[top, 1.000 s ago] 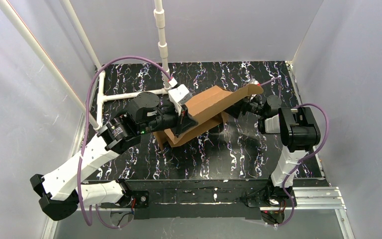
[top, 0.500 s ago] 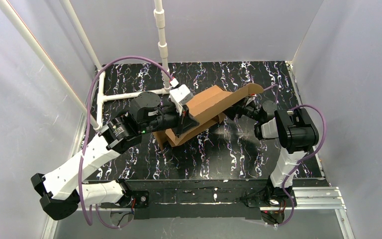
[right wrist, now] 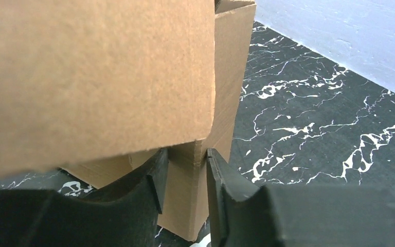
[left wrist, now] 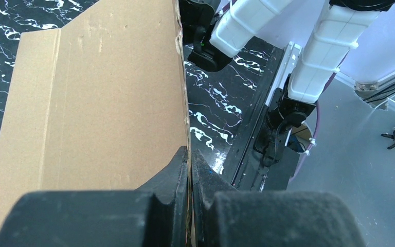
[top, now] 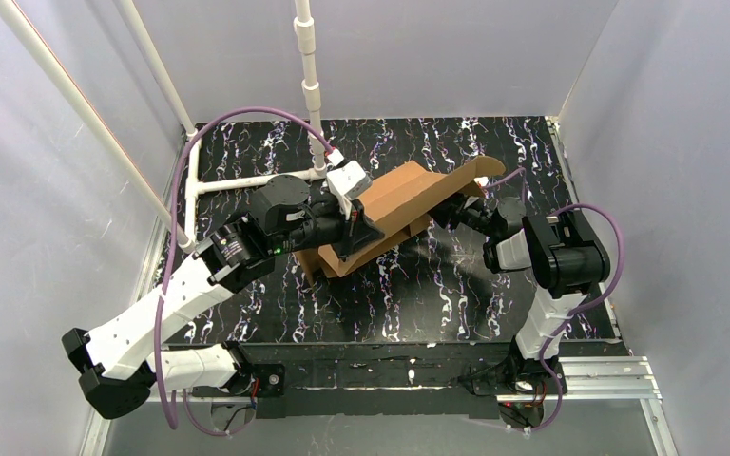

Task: Fold the paper box

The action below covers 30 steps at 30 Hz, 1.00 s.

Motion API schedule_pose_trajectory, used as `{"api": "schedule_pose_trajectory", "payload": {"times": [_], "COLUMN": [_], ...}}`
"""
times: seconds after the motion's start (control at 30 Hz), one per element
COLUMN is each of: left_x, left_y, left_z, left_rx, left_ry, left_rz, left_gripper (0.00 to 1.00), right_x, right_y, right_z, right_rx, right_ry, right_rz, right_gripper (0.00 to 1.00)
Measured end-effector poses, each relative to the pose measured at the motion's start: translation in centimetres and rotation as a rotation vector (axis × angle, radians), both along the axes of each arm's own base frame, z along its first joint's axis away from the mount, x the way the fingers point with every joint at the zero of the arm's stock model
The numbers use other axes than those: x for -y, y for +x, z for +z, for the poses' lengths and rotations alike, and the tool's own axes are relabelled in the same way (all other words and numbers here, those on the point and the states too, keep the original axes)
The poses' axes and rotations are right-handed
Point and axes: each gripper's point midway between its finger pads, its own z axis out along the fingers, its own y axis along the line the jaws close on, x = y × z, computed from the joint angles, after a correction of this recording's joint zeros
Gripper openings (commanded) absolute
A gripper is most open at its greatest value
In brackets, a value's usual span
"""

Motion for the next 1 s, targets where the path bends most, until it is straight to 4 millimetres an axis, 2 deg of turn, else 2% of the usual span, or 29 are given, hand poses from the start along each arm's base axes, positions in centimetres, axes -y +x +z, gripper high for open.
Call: {"api": "schedule_pose_trajectory", "payload": {"times": [0.1, 0.33, 0.63, 1.0], "left_x": [0.2, 0.3, 0.1, -0.4], "left_y": [-0.2, -0.9, -1.9, -1.5], "left_z": [-0.2, 0.1, 0.0, -0.7], "left_rx": [-0.008, -0.01, -0.029, -0.066], "left_ry": [-0.004, -0.014, -0.013, 0.001], "left_rz": [-0.011, -0.05, -0.102, -0.109], "left_gripper": [0.0, 0.0, 0.0, 0.0], "right_x": [0.0, 0.1, 0.1, 0.2], "right_y": [0.1, 0.3, 1.5, 2.6], "right_z": [0.0, 0.1, 0.4, -0.3], "right_rx": [0.002, -0.004, -0.011, -0.023], "right_ry": [0.0, 0.005, 0.025, 0.026], "right_rz": [-0.009, -0.018, -0.044, -0.062], "right_gripper": [0.33, 0.48, 0.61, 0.75]}}
